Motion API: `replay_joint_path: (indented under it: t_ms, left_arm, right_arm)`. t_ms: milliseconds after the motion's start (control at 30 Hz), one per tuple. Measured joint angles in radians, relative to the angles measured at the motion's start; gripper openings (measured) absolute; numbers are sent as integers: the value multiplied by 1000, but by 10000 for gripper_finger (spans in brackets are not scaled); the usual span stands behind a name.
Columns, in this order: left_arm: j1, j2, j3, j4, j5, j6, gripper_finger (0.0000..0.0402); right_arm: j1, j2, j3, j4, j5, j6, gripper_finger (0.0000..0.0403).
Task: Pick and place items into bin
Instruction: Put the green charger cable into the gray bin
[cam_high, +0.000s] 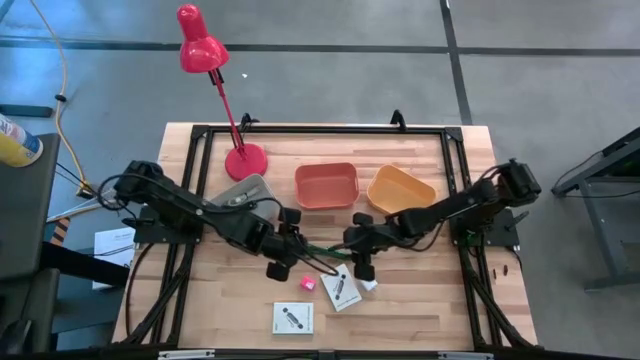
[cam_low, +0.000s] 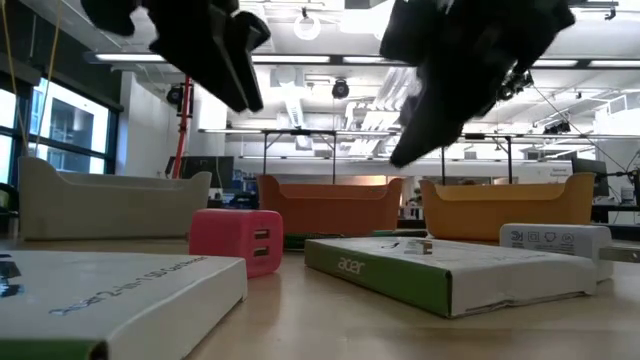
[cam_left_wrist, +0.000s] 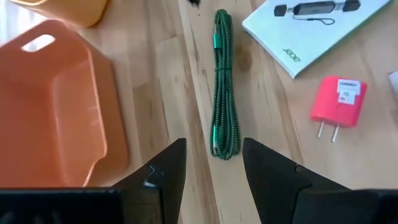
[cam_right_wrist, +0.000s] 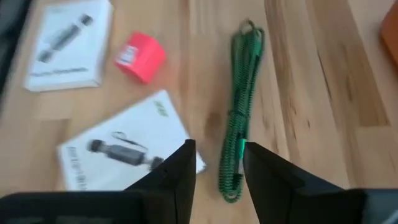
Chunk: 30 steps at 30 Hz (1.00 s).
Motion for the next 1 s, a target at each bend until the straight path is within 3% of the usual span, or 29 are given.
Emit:
replay_joint_path:
  t_ms: [433, 733, 1000]
  left_arm:
    - [98, 113, -1, 83, 130, 57, 145]
    - [161, 177, 0, 163, 283, 105, 145]
    - [163, 242, 0, 191, 318, 107, 145]
  right_arm:
    - [145, -241, 0, -172, 109, 95, 124]
    - [310, -423, 0, -239, 377, 237, 124]
    - [461, -515, 0, -256, 634, 319, 124]
